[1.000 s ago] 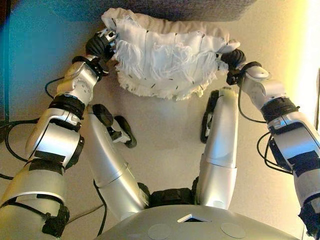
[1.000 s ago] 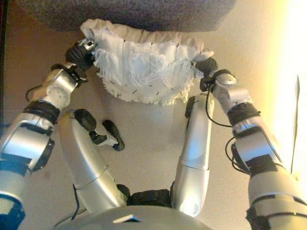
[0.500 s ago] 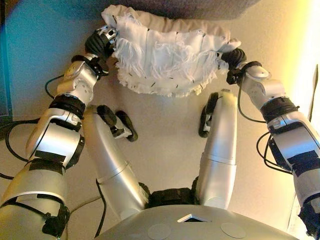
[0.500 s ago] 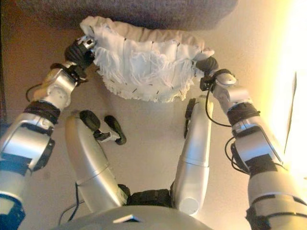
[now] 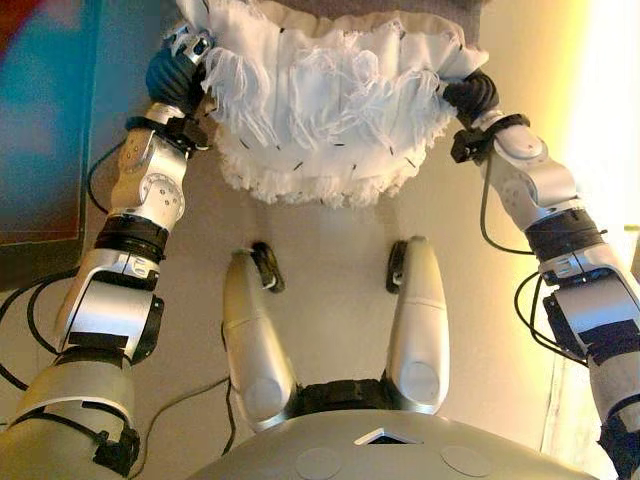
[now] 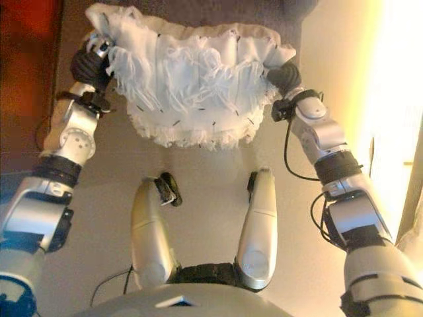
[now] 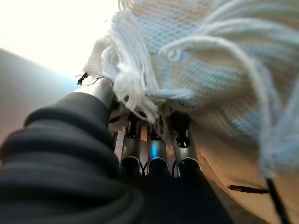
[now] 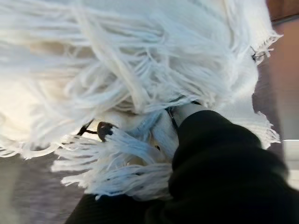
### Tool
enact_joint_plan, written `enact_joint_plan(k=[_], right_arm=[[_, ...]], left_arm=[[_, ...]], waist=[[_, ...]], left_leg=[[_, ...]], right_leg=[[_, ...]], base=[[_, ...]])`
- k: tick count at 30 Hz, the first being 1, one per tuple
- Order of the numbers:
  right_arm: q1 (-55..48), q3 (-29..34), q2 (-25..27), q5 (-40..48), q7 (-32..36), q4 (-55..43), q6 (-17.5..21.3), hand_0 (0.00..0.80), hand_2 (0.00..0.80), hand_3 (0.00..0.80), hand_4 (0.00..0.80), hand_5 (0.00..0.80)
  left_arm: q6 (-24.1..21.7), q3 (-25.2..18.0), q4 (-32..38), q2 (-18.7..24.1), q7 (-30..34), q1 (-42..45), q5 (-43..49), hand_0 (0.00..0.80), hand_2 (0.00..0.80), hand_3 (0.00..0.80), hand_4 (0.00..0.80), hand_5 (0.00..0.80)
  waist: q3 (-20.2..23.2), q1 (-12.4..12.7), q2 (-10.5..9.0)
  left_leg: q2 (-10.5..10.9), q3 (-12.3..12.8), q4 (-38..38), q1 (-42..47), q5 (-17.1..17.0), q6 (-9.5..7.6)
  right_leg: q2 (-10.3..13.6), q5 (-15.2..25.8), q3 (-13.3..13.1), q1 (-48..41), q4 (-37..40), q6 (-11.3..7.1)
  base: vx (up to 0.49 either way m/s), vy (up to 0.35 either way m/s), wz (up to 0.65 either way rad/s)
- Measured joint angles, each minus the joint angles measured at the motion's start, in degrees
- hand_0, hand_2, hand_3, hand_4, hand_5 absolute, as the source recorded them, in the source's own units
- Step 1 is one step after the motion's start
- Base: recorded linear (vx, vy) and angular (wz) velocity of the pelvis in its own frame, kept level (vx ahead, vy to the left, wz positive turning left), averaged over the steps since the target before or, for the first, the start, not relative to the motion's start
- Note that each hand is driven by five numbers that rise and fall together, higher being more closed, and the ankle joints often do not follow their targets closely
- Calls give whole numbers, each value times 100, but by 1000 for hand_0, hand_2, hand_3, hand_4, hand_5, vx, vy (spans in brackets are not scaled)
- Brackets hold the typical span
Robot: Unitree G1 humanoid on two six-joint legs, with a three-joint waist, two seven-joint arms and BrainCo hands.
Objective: Pick up the cushion and take it to the sofa
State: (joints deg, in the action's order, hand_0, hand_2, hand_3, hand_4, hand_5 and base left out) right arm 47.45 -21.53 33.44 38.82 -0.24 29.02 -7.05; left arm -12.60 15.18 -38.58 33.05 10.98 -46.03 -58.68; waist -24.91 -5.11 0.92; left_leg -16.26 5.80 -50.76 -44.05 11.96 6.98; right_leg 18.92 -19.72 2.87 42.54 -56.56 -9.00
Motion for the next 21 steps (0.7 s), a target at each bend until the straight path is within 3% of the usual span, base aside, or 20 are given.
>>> enact_joint_plan(k=[7, 9, 12, 13, 15, 21], right_arm=[[-623, 234, -110, -120, -222, -395, -59, 800, 800, 800, 800, 800], [-1035, 274, -161, -121, -216, -512, -58, 800, 800, 800, 800, 800], [-1710, 367, -128, -218, -214, -552, -66, 800, 800, 800, 800, 800], [-1880, 371, -190, -218, -209, -552, -67, 800, 800, 800, 800, 800], [-2086, 350, -350, -217, -198, -547, -73, 800, 800, 800, 800, 800], [-2142, 273, -623, -107, -144, -476, -86, 800, 800, 800, 800, 800]], left_arm=[[274, -64, 313, -376, -1012, 280, 884, 800, 800, 800, 800, 800], [337, -65, 493, -499, -1153, 643, 1083, 800, 800, 800, 800, 800], [624, 38, 609, -835, -1218, 879, 1331, 800, 800, 800, 800, 800], [664, 83, 671, -814, -1223, 1080, 1356, 800, 800, 800, 800, 800], [759, 59, 761, -797, -1273, 1340, 1363, 800, 800, 800, 800, 800], [947, 55, 786, -704, -1467, 1551, 1422, 800, 800, 800, 800, 800]], waist=[[111, 40, -26], [576, 101, -54], [777, 104, -136], [1097, 150, -225], [1310, 156, -317], [1821, 323, -415]], left_leg=[[286, 87, 1963, 1697, -721, 36], [342, 180, 2414, 1930, -822, 34], [396, 533, 3125, 2786, -1116, -50], [472, 574, 3270, 2855, -1111, -43], [589, 584, 3597, 3288, -1163, -34], [708, 626, 4086, 3843, -1241, -77]], right_leg=[[-188, 651, 308, -1920, 2040, -114], [-216, 786, 404, -2214, 2538, -159], [-177, 1077, 941, -3512, 3610, -258], [-177, 1114, 980, -3660, 3853, -295], [-208, 1363, 1044, -4293, 4494, -252], [-215, 1590, 1058, -4803, 4635, -182]], base=[[197, -39, 17], [234, -52, 15], [198, 11, 58], [225, 72, 36], [130, 59, 26], [39, 72, 20]])
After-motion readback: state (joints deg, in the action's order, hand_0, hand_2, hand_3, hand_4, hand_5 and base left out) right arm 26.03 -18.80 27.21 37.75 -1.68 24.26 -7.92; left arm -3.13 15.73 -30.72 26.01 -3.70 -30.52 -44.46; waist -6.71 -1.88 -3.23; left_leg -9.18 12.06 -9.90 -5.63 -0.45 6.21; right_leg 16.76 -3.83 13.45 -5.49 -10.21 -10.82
